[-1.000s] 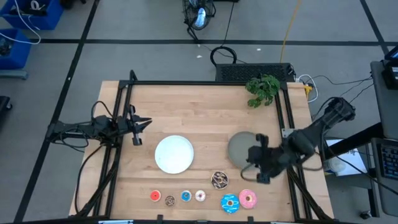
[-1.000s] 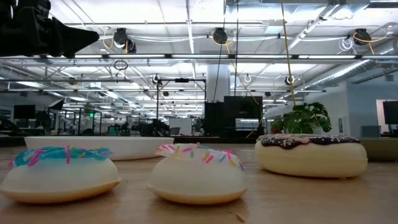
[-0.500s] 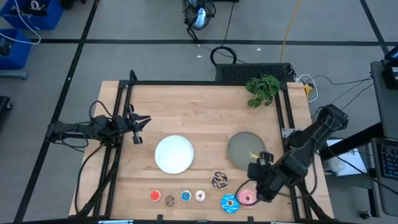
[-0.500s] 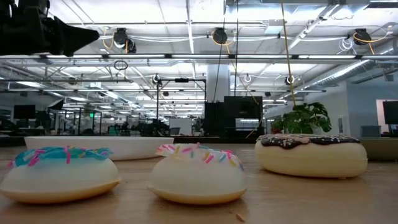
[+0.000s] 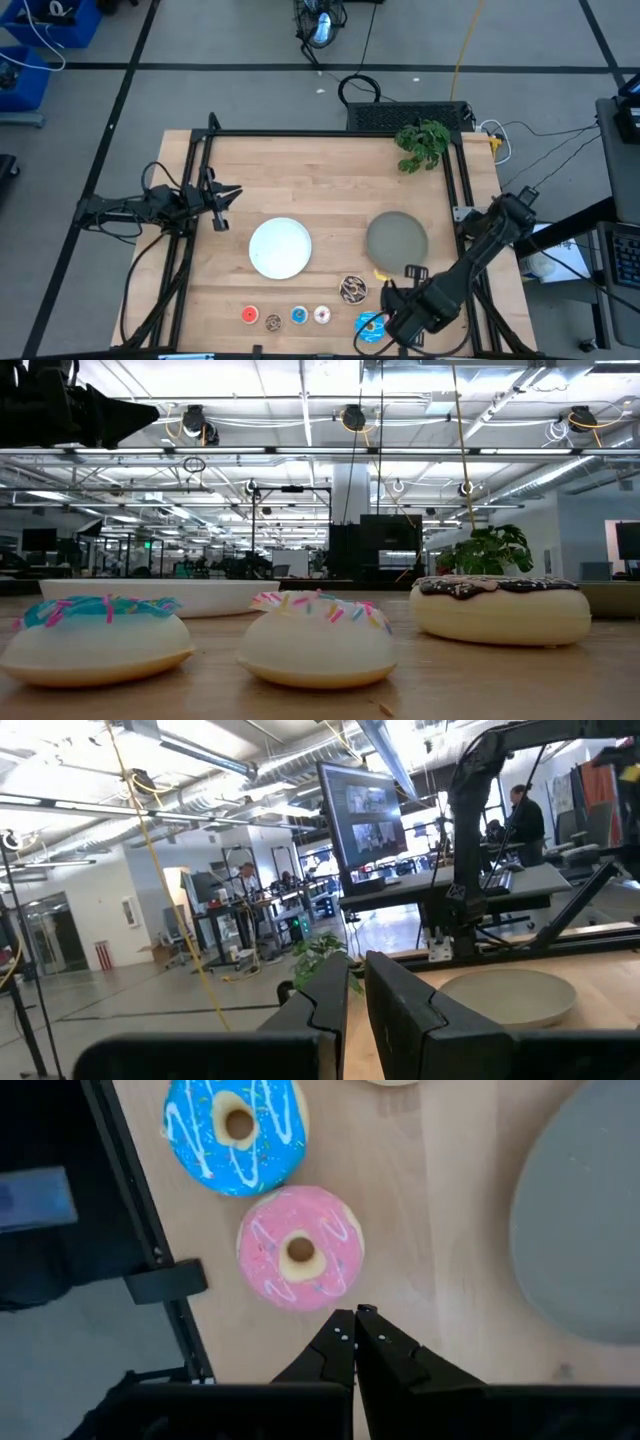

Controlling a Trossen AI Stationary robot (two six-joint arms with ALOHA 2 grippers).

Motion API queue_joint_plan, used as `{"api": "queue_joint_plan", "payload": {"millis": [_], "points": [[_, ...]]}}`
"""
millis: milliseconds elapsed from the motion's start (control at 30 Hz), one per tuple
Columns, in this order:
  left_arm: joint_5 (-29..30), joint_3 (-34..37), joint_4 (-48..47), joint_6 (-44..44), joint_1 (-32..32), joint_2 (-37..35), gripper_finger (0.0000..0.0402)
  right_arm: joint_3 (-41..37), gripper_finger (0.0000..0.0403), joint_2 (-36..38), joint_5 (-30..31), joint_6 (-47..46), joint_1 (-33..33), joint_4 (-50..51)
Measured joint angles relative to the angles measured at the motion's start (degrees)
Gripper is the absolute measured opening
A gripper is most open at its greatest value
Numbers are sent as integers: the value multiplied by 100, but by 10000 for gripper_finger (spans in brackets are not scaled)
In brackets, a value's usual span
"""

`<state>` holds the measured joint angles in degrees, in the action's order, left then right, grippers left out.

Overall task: Pick & Place donuts
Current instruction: Put the big pink donut on the gray plate

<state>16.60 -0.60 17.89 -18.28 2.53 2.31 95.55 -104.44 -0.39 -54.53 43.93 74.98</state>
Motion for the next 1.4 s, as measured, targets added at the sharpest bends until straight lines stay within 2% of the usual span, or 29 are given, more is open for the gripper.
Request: {"api": "queue_joint_plan", "payload": {"millis": [467,600,733,1067,1233,1400], "points": [[0,0,-2,-111,2,-1,47,0,0,-192,68,265,13,-164],[1,0,-2,-111,1,0,47,0,9,-192,347,183,-1,-176],[0,0,-2,-115,0,-1,47,0,49,-192,382,321,-3,-283],[4,0,24,-540,1,-1,47,-4,190,-192,542,318,-3,-362],[4,0,24,-557,0,-1,47,-4,225,-192,810,342,1,-482],[4,0,31,-559,0,-1,47,-4,235,-192,809,361,1,-546]]}}
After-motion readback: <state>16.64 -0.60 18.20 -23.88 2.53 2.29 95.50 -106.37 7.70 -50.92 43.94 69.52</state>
